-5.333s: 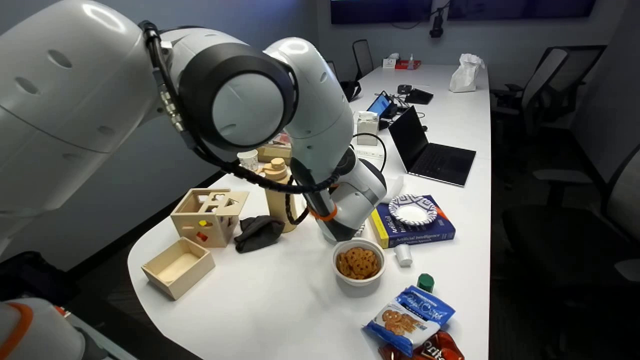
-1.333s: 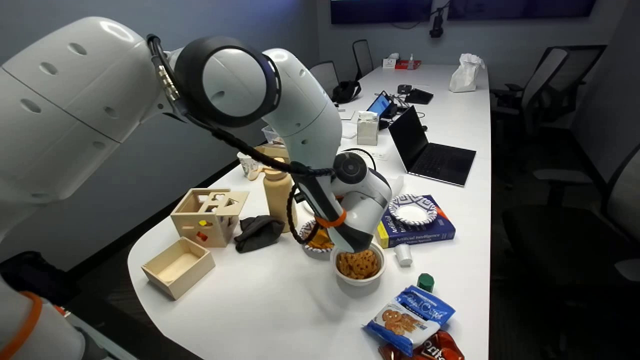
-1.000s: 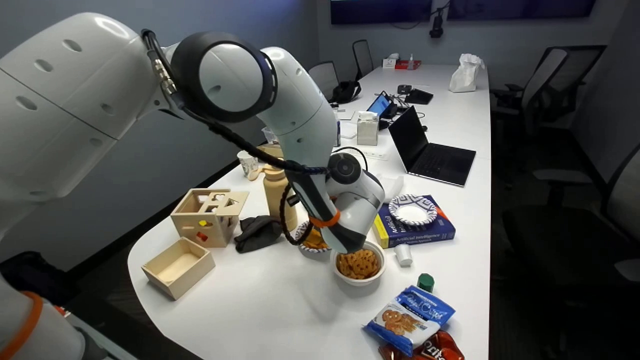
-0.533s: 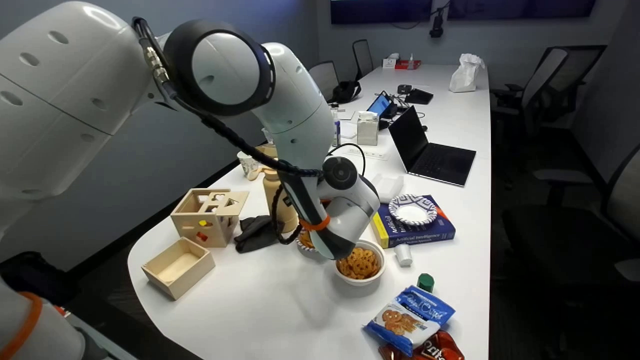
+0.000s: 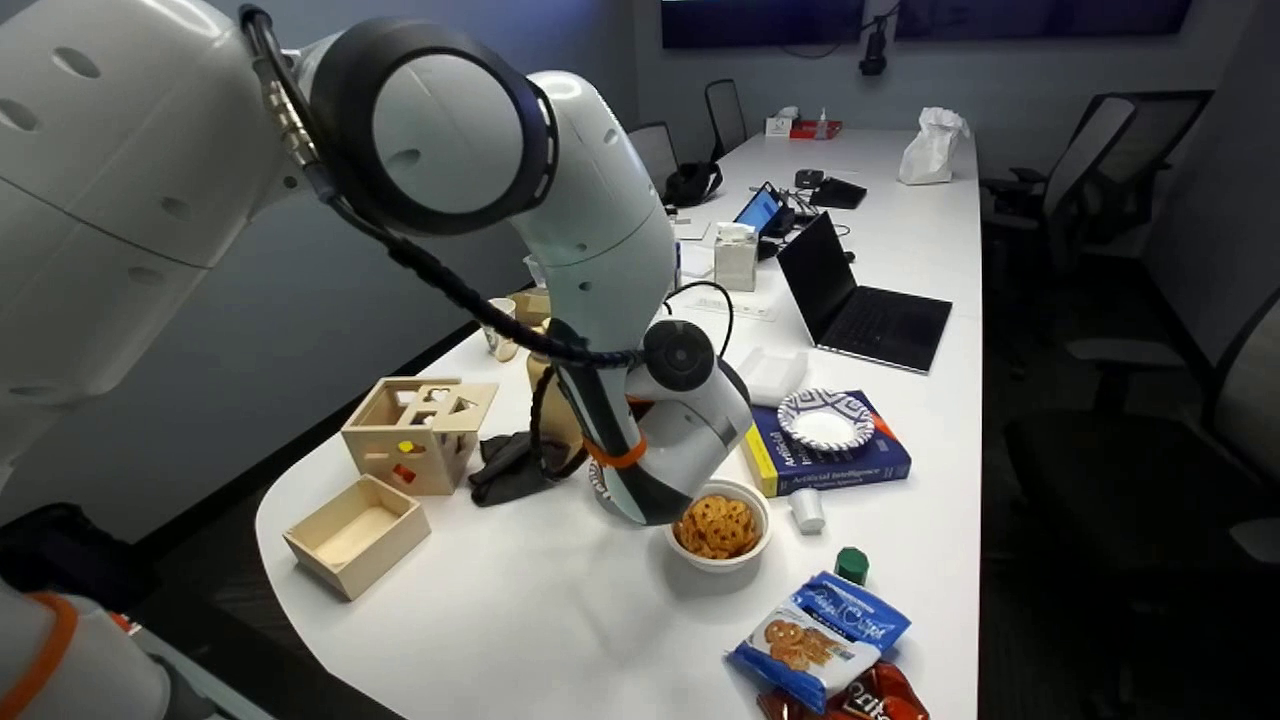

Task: Stir the contents in the bowl

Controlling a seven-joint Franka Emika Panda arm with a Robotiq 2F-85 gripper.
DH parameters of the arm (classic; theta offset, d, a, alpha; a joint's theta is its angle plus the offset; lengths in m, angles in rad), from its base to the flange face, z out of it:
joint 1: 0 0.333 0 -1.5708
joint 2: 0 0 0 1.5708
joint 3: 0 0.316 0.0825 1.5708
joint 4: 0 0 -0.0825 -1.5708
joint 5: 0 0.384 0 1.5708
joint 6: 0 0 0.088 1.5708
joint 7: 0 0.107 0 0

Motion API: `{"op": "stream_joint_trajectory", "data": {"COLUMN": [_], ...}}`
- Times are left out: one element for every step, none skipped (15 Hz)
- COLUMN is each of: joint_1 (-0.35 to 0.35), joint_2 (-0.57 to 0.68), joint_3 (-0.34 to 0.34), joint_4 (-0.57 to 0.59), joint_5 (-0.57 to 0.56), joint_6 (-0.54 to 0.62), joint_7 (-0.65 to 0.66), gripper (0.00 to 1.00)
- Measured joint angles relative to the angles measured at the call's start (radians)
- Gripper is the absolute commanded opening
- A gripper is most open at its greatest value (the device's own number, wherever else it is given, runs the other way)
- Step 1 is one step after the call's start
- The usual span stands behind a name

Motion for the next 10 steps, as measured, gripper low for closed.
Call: {"op": "stream_joint_trajectory", "data": {"joint_1": [-0.042, -0.085, -0.126, -0.162, -0.194, -0.222, -0.248, -0.272, -0.294, -0.316], "joint_2": [0.003, 0.008, 0.014, 0.02, 0.027, 0.034, 0.043, 0.053, 0.064, 0.077], "joint_3": [0.044, 0.085, 0.12, 0.15, 0.172, 0.189, 0.205, 0.219, 0.234, 0.25], "joint_4": [-0.002, -0.003, -0.004, -0.005, -0.005, -0.005, -0.005, -0.005, -0.005, -0.004], "joint_5": [-0.008, -0.015, -0.022, -0.028, -0.031, -0.034, -0.037, -0.042, -0.049, -0.056], "joint_6": [0.0, 0.0, 0.0, 0.0, 0.0, 0.0, 0.0, 0.0, 0.0, 0.0], "joint_7": [0.006, 0.012, 0.019, 0.028, 0.036, 0.046, 0.057, 0.069, 0.079, 0.087], "gripper": [0.01, 0.01, 0.01, 0.01, 0.01, 0.01, 0.01, 0.01, 0.01, 0.01]}}
